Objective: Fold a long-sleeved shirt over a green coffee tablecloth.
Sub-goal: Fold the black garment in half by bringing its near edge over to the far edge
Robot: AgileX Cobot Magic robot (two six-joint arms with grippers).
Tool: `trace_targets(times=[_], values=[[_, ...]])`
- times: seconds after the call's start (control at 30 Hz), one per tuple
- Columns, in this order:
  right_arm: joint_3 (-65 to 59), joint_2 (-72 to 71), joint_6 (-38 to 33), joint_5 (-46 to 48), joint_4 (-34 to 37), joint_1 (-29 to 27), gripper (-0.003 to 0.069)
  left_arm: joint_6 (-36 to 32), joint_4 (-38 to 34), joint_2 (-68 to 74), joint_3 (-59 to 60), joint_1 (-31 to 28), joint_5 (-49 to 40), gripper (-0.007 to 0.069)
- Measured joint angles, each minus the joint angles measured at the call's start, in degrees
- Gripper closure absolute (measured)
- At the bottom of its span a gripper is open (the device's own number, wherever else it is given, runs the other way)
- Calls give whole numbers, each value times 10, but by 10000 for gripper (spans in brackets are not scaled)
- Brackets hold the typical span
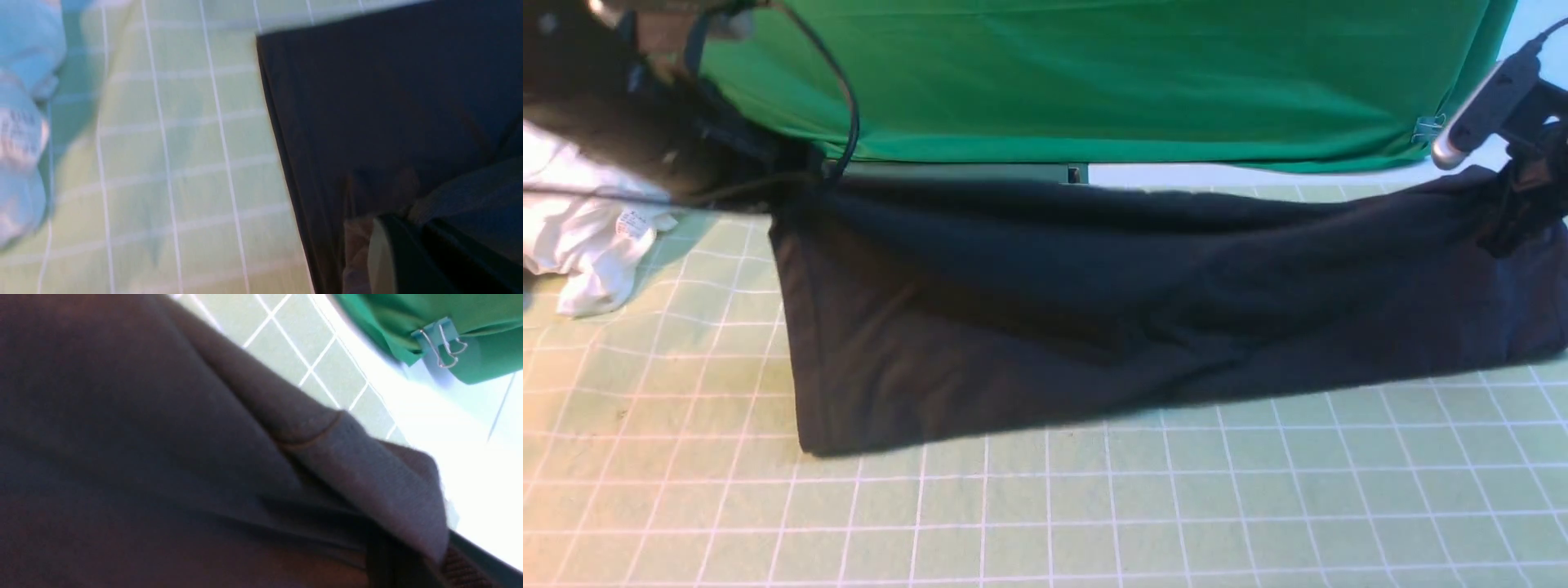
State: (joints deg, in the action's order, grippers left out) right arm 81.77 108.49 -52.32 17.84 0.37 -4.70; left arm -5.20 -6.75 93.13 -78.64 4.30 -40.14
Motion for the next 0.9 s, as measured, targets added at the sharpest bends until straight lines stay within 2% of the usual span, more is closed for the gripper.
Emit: trace_targets(times=[0.23, 0.37, 0.43, 0.5, 0.6, 0.67, 0.7, 0.77, 0.9], values=[[36, 49, 15, -13, 1, 0, 595, -7, 5, 110, -103, -8, 3, 645], [38, 78, 38, -65, 4, 0, 575, -6, 5, 173, -152, -17, 19, 645], [38, 88, 62, -89, 4, 0, 501, 4, 5, 197, -165, -22, 34, 645], [39, 93, 86, -109, 4, 0, 347, 5, 5, 215, -173, -27, 50, 645], [40, 94, 96, -115, 4, 0, 193, 6, 8, 230, -176, -29, 64, 643], [42, 94, 103, -110, 4, 0, 152, 8, 15, 234, -177, -30, 65, 630], [43, 94, 106, -104, 4, 0, 153, 8, 16, 234, -178, -30, 65, 624], [60, 94, 125, -59, 4, 0, 204, 8, 24, 233, -191, -32, 57, 572], [119, 90, 166, 69, 4, 0, 403, 13, 39, 223, -223, -33, 48, 434]])
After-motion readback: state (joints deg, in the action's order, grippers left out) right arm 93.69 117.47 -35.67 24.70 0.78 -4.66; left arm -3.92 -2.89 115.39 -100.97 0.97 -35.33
